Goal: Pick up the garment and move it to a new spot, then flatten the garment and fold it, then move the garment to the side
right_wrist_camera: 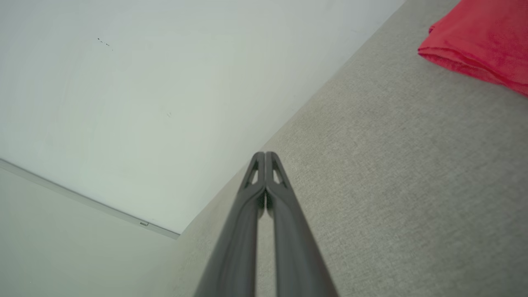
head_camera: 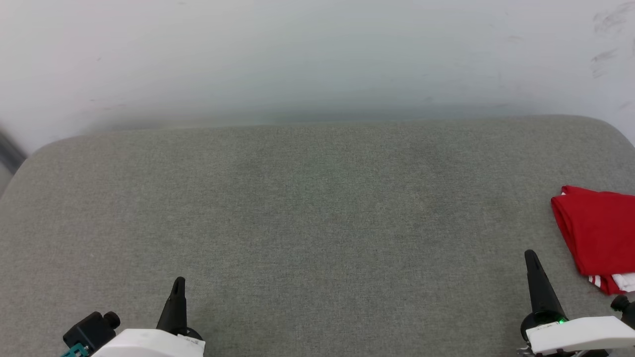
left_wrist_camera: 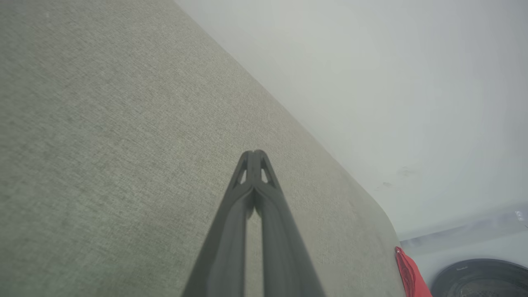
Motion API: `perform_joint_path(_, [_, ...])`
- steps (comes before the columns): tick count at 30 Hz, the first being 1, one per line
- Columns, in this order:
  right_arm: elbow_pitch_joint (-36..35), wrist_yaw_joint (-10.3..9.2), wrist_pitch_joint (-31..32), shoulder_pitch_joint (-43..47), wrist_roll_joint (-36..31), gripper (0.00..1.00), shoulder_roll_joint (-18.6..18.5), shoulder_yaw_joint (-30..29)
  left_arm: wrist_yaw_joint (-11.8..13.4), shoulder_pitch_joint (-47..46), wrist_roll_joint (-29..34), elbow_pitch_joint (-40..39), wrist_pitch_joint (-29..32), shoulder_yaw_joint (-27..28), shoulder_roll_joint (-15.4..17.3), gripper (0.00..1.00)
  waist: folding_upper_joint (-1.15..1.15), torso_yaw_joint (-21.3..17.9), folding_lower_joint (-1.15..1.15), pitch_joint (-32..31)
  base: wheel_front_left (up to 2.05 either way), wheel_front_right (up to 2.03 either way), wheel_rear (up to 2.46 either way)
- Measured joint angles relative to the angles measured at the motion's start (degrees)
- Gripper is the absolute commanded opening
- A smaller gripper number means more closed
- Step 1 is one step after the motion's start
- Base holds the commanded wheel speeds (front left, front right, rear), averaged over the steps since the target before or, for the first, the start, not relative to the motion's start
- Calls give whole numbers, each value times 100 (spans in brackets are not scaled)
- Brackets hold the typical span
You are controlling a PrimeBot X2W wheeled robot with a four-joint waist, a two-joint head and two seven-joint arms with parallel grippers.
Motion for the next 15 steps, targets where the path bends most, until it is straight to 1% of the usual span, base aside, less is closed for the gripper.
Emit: perform_joint_path(15, [149,0,245,-180,998,0,-13,-48,-194,-226,-1077,176,234,105,-3,0,0,-10,0,-2,0,0,0])
